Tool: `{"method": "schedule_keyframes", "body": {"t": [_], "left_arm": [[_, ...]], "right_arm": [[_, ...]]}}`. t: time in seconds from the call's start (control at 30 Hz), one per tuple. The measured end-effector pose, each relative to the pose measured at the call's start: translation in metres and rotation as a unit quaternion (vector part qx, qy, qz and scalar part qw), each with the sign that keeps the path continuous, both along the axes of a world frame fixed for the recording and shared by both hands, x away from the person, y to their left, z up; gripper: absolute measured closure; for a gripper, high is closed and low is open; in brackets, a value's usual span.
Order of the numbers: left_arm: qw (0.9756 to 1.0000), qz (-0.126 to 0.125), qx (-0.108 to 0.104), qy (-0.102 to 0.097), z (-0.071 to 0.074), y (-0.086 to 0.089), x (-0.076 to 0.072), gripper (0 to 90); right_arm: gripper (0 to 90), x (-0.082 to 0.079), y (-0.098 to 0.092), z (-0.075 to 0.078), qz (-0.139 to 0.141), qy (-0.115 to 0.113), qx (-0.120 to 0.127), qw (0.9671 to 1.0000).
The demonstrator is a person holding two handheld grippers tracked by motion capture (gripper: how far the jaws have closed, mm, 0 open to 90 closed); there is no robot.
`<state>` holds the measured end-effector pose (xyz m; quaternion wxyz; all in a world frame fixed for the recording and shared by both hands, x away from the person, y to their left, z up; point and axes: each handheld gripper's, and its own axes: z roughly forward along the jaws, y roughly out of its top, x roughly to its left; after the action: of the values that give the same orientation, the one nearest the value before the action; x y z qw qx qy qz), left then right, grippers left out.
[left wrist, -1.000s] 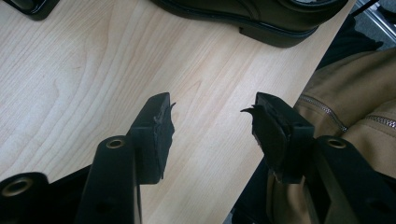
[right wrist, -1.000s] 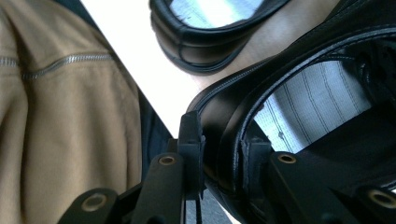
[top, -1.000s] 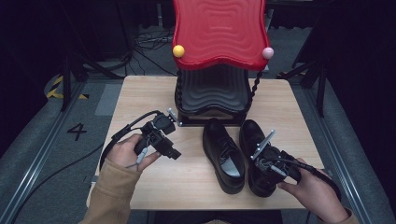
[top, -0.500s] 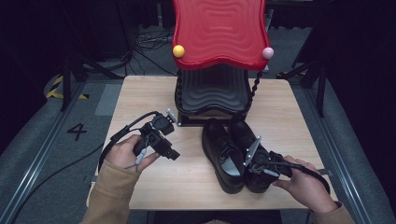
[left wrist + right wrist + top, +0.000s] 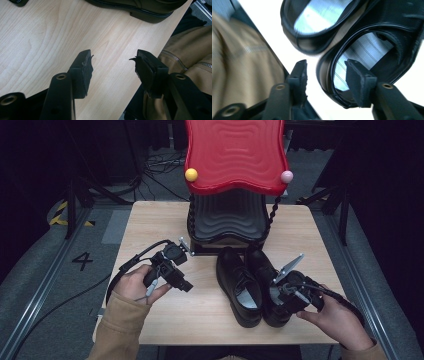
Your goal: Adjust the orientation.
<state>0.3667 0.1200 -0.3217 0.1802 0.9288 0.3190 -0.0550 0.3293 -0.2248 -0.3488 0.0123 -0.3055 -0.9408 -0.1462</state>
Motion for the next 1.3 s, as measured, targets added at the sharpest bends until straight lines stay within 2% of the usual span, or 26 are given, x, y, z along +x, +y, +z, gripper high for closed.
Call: {"method": "schedule_keyframes", "body": {"t": [0.07,0.1,0.2,0.27,0.3,0.33,0.37,0.43,0.5,0.6,0.8,0.9,0.93,1.03,1.1,1.13,1.17,1.2,1.3], "left_arm": [[1.0000,0.002,0.000,0.000,0.000,0.000,-0.001,47.7],[1.0000,0.002,0.000,0.000,0.000,0.000,-0.001,47.7],[1.0000,0.005,0.000,0.001,0.000,0.001,0.000,47.7],[1.0000,0.004,0.001,0.000,-0.001,0.001,0.000,47.7],[1.0000,0.004,0.001,0.000,-0.001,0.001,0.000,47.7],[1.0000,0.003,0.002,0.000,-0.001,0.000,0.000,47.6],[1.0000,0.003,0.002,0.000,-0.001,0.000,0.000,47.7],[1.0000,0.002,0.001,0.000,-0.001,-0.001,0.000,47.7],[1.0000,0.003,0.001,0.000,-0.002,0.000,0.000,47.7],[1.0000,0.005,0.004,0.002,-0.003,0.000,-0.001,47.7],[0.9999,0.010,0.004,0.000,-0.003,0.003,-0.003,47.7],[0.9999,0.012,0.004,0.000,-0.003,0.006,-0.004,47.7],[0.9999,0.016,0.002,-0.001,-0.003,0.007,-0.005,47.7],[0.9998,0.021,0.002,-0.001,-0.003,0.009,-0.006,47.7],[0.9997,0.023,0.003,-0.002,-0.003,0.010,-0.008,47.7],[0.9997,0.023,0.004,-0.002,-0.003,0.011,-0.008,47.6],[0.9997,0.023,0.004,-0.002,-0.003,0.011,-0.008,47.5],[0.9997,0.026,0.002,-0.003,-0.003,0.012,-0.008,47.5],[0.9995,0.030,0.003,-0.002,-0.003,0.014,-0.009,47.5]], "right_arm": [[46.2,0.004,-0.002,0.003,-0.042,0.007,0.025,0.9988],[46.2,0.004,-0.002,0.003,-0.042,0.007,0.025,0.9988],[44.0,0.009,0.003,0.001,-0.086,0.013,0.049,0.9950],[43.0,0.012,0.008,-0.004,-0.103,0.017,0.044,0.9935],[43.0,0.012,0.008,-0.004,-0.103,0.017,0.044,0.9935],[42.3,0.015,0.014,-0.011,-0.120,0.021,0.034,0.9920],[42.3,0.015,0.014,-0.011,-0.120,0.021,0.034,0.9920],[41.0,0.018,0.019,-0.019,-0.136,0.033,0.027,0.9897],[39.4,0.019,0.020,-0.021,-0.139,0.032,0.026,0.9895],[40.0,0.020,0.021,-0.022,-0.143,0.034,0.031,0.9886],[40.6,0.024,0.020,-0.023,-0.162,0.038,0.049,0.9848],[39.4,0.030,0.020,-0.029,-0.165,0.059,0.057,0.9829],[39.2,0.031,0.020,-0.031,-0.167,0.059,0.060,0.9823],[38.7,0.034,0.025,-0.038,-0.168,0.060,0.048,0.9829],[38.3,0.036,0.037,-0.051,-0.158,0.053,0.013,0.9860],[38.8,0.036,0.039,-0.053,-0.158,0.048,0.007,0.9863],[38.8,0.036,0.039,-0.053,-0.158,0.048,0.007,0.9863],[41.6,0.037,0.044,-0.058,-0.160,0.034,-0.015,0.9864],[43.5,0.038,0.045,-0.060,-0.164,0.028,-0.024,0.9857]]}}
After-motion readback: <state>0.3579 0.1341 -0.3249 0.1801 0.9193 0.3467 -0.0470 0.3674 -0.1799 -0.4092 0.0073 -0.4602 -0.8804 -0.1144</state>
